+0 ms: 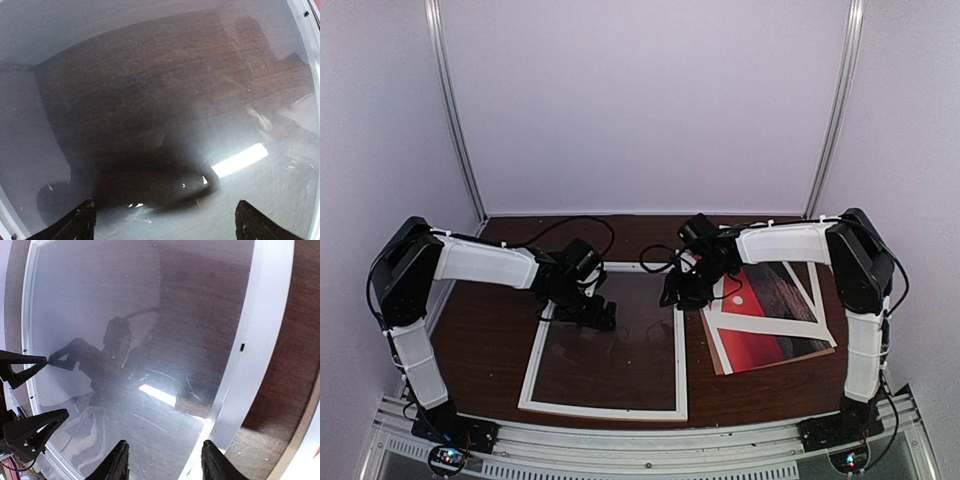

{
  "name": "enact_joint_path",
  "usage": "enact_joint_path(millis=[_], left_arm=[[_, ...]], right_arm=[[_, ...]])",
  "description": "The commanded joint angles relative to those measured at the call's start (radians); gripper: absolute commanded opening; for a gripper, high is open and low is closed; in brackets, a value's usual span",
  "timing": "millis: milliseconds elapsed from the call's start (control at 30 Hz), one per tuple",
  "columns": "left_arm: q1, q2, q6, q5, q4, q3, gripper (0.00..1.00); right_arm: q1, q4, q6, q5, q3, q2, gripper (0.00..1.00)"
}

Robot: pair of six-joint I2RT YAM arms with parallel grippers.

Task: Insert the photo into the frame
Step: Press the glass panel into the frame body.

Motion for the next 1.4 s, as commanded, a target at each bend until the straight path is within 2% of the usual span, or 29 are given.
enact_joint_path(millis=[0, 367, 533, 867, 1000, 1133, 1267, 1367], left_arm=[[0.008, -0.019, 0.010, -0.018, -0.008, -0.017, 0.98], [0.008, -0.083, 0.010, -0.021, -0.014, -0.008, 0.98], [0.018, -0.141, 0.030, -0.083, -0.050, 0.008, 0.98], [0.136, -0.228, 0.092, -0.072, -0.122, 0.005, 0.98], [0.155, -0.245, 0.104, -0.067, -0.137, 0.018, 0.98], [0.171, -0.237, 0.100, 0.004, -0.146, 0.033, 0.98], [0.176, -0.236, 0.099, 0.038, -0.153, 0.042, 0.98], [0.176, -0.232, 0.105, 0.035, -0.166, 0.052, 0.98]], right_arm=[[-0.009, 0.009, -0.024, 0.080, -0.011, -0.062, 0.50], [-0.030, -0.016, -0.073, 0.197, 0.023, -0.068, 0.51], [-0.032, -0.046, -0.098, 0.234, 0.040, -0.063, 0.51], [-0.086, -0.181, -0.160, 0.386, 0.004, -0.138, 0.51], [-0.166, -0.201, -0.177, 0.443, -0.063, -0.213, 0.52], [-0.277, -0.200, -0.198, 0.462, -0.137, -0.269, 0.54], [-0.416, -0.233, -0.237, 0.527, -0.171, -0.285, 0.54], [-0.521, -0.247, -0.259, 0.499, -0.184, -0.277, 0.54]])
